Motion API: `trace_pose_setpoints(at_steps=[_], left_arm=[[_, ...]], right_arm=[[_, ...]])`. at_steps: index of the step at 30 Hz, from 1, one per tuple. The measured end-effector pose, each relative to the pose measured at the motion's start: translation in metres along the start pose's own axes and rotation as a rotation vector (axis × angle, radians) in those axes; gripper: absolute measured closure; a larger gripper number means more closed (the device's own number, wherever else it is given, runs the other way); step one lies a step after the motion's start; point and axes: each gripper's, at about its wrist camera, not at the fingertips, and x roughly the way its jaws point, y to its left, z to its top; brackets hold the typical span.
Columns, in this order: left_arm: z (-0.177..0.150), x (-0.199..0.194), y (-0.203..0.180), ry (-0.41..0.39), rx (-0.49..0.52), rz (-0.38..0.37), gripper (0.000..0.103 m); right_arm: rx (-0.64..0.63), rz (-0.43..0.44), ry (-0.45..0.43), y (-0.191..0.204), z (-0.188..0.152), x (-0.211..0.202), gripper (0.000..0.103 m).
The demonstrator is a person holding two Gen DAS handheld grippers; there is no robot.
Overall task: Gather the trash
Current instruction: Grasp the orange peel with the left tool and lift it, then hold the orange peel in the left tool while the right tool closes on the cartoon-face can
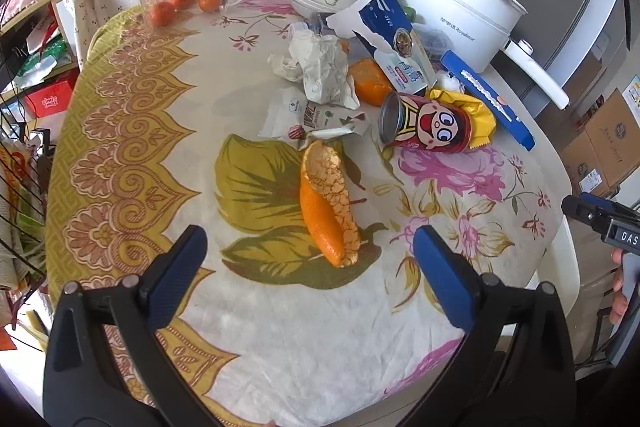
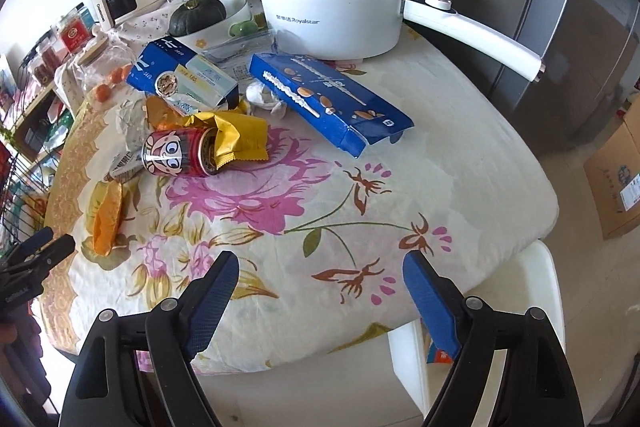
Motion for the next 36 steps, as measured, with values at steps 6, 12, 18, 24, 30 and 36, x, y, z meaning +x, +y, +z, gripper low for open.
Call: trace_pose_setpoints(at_steps=[6, 12, 18, 24, 30, 36], left_arm=[[0.001, 0.030, -0.014, 0.037, 0.016, -0.012, 0.017], [-0.002, 0.046, -0.018, 0.042, 0.050, 0.025, 0.063], [-0.003, 0.037, -0.006, 0.023, 0.006, -0.003, 0.088], [-0.009, 0.006, 0.007, -0.029, -0.011, -0.031, 0.090], [-0.018, -0.027, 0.028, -0.080, 0.006, -0.010, 0.090], [-0.028, -0.037, 0.053, -0.063, -0.011, -0.003, 0.090]], right_arm=[[0.031, 0.020, 0.027, 0.003, 0.004, 0.013, 0.017], [0.047, 0.015, 0.034, 0.002, 0.006, 0.020, 0.017], [0.051, 0.029, 0.013, 0.015, 0.011, 0.022, 0.017], [0.013, 0.108, -0.036, 0.058, 0.021, 0.029, 0.017], [-0.048, 0.141, -0.081, 0.105, 0.032, 0.045, 0.017], [-0.045, 0.131, -0.114, 0.132, 0.042, 0.066, 0.016]])
